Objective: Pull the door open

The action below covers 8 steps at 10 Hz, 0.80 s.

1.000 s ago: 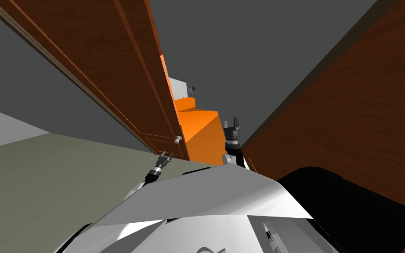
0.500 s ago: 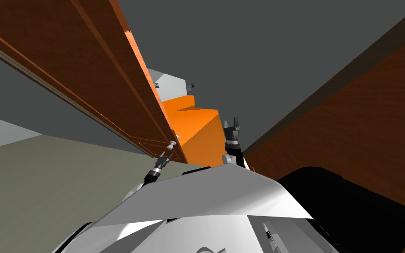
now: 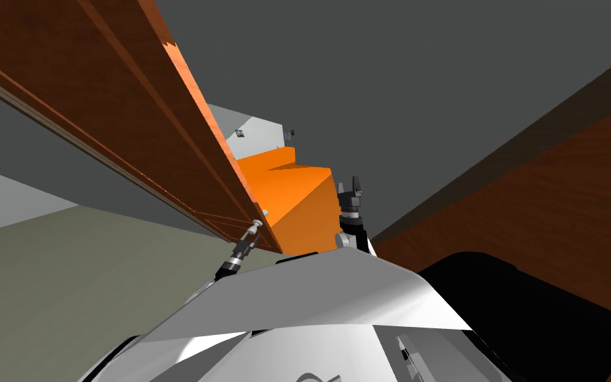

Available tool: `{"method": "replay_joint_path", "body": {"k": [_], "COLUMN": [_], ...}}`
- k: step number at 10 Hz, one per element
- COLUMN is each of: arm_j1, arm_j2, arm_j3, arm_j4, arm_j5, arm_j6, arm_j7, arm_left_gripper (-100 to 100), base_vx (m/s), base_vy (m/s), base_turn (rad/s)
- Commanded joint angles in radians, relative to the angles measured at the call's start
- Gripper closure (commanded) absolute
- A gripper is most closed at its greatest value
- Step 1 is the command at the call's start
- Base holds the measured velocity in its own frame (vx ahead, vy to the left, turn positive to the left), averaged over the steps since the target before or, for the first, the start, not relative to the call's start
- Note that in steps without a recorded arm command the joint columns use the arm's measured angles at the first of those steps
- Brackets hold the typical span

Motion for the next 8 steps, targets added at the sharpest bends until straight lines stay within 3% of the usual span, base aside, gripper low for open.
{"method": "replay_joint_path", "body": {"k": [1, 6, 7, 8], "arm_j1": [-0.004, -0.004, 0.003, 0.006], "arm_j2": [0.001, 0.001, 0.015, 0.022], "arm_j3": [0.003, 0.003, 0.002, 0.000], "arm_j4": [-0.005, -0.005, -0.007, -0.009], "arm_j5": [0.000, 0.000, 0.000, -0.001], "arm_j6": [0.007, 0.007, -0.004, -0.011], "arm_j7": [0.001, 0.001, 0.008, 0.013], "arm_left_gripper": [100, 100, -100, -100], "base_vx": [-0.032, -0.006, -0.110, -0.204], "base_vy": [-0.004, 0.006, 0.008, 0.049], "base_turn": [0.010, -0.004, 0.028, 0.039]}}
